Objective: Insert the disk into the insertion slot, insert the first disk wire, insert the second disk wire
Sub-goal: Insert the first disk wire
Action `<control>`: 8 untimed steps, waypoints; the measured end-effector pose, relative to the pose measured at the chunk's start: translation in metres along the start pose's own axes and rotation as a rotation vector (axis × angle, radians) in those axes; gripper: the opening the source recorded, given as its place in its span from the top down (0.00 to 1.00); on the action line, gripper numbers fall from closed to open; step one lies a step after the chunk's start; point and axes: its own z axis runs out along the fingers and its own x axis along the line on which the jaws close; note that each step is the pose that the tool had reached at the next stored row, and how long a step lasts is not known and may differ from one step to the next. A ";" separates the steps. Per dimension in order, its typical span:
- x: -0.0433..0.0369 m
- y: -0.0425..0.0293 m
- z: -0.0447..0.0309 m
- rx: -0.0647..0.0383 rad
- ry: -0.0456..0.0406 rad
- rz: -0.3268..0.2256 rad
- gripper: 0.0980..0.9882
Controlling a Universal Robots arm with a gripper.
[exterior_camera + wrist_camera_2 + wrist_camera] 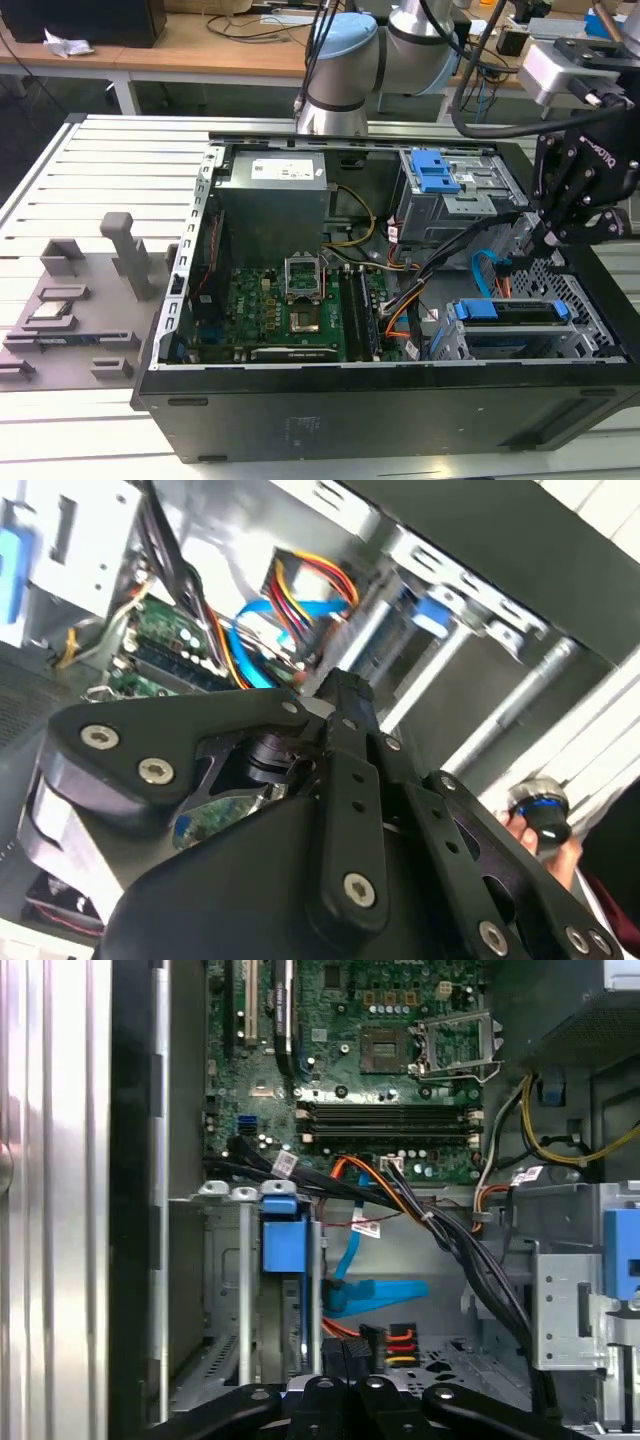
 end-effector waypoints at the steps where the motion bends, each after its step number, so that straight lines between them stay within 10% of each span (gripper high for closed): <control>1: -0.0033 -0.0005 0.0012 0.000 0.0007 0.000 0.99; 8: -0.0140 -0.0027 0.0123 0.000 0.0045 0.000 0.99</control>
